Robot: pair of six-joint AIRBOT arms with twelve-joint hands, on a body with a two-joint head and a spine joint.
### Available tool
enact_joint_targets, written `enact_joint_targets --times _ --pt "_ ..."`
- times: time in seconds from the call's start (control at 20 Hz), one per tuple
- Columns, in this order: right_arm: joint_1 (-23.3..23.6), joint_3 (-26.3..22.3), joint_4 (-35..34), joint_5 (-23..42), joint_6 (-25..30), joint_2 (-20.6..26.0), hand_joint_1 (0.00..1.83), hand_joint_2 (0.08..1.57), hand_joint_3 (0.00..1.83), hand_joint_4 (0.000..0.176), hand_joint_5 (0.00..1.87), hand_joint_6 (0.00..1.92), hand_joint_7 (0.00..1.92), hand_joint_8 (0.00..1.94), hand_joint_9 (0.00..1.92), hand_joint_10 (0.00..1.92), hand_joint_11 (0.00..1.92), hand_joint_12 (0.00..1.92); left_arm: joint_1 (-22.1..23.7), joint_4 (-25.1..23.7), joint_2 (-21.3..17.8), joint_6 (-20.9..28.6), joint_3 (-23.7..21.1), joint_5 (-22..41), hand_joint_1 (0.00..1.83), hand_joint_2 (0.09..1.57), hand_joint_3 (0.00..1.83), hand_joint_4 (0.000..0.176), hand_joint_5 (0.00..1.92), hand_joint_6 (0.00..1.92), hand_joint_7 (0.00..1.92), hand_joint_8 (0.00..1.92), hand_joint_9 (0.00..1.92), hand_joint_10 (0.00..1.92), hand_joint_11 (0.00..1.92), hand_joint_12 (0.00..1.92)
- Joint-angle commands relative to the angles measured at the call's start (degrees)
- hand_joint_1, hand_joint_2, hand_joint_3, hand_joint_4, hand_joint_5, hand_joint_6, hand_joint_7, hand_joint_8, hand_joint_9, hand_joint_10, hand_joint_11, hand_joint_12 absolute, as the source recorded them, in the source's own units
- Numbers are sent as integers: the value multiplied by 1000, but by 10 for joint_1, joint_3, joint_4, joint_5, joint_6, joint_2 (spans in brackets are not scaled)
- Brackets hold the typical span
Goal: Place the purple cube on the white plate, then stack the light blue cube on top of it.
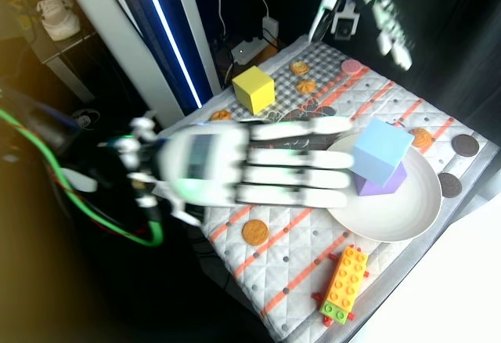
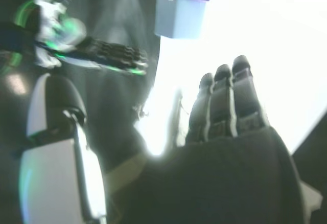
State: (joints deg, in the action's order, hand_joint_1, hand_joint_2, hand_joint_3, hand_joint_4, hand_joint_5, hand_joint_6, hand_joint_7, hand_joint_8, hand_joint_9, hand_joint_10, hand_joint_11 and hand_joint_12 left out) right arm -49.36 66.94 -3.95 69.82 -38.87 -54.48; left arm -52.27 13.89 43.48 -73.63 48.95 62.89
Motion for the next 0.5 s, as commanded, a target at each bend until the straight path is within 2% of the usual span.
enact_joint_targets --times 0.0,0.1,0.15,0.2,0.25,0.3,0.35,0.4,0.45 --pt "-12 -8 -34 124 2 12 628 820 12 176 0 0 0 0 0 0 0 0 -6 0 -3 33 6 107 745 879 0 174 0 0 0 0 0 0 0 0" --pt "-80 -38 -69 190 3 27 692 845 17 176 0 0 0 0 0 0 0 0 -49 11 2 127 18 169 761 878 0 176 0 0 0 0 0 0 0 0" --pt "-104 -46 -82 213 3 30 698 855 20 176 0 0 0 0 0 0 0 0 -64 15 3 148 20 193 727 881 0 176 0 0 0 0 0 0 0 0" --pt "-136 -59 -100 251 4 34 803 889 28 176 0 0 0 0 0 0 0 0 -83 20 3 177 20 227 641 898 4 176 0 0 0 0 0 0 0 0" --pt "-153 -68 -104 275 4 39 781 884 20 176 0 0 0 0 0 0 0 0 -91 21 5 202 22 259 589 930 17 176 0 0 0 0 0 0 0 0" --pt "-158 -72 -104 289 4 42 741 904 25 176 0 0 0 0 0 0 0 0 -93 21 7 214 23 275 672 938 17 176 0 0 0 0 0 0 0 0" --pt "-165 -81 -104 312 4 47 850 941 33 176 0 0 0 0 0 0 0 0 -97 21 10 237 26 315 721 919 6 176 0 0 0 0 0 0 0 0" --pt "-165 -84 -99 312 4 50 862 1054 25 176 94 8 0 0 0 0 0 0 -100 21 11 246 27 333 692 894 0 169 0 0 0 0 0 0 6 2" --pt "-159 -84 -87 312 4 51 753 1089 11 140 230 14 34 3 0 0 0 0 -105 22 12 248 27 340 615 910 3 175 0 0 0 0 0 0 24 11"
